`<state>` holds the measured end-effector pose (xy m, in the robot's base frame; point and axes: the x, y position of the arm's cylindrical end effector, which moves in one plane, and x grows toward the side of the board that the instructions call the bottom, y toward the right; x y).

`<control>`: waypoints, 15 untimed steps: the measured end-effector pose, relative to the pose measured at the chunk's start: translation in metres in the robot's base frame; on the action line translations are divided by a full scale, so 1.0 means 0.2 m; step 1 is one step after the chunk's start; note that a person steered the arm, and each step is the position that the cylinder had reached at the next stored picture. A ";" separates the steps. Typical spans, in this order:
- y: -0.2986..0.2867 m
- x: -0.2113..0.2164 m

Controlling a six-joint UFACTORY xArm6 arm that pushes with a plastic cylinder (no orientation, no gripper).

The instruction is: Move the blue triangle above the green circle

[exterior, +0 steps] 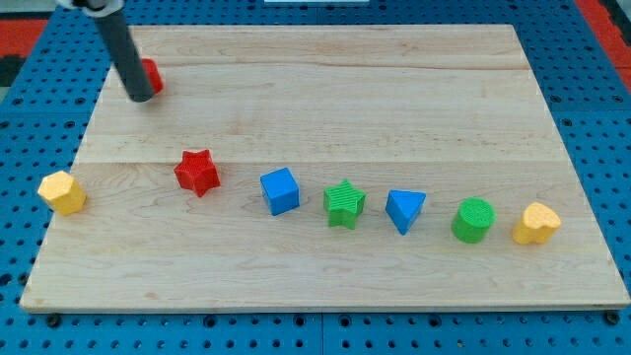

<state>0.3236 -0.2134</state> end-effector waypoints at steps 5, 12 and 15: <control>0.17 -0.33; 2.51 0.83; 2.55 1.15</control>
<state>0.5534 0.2957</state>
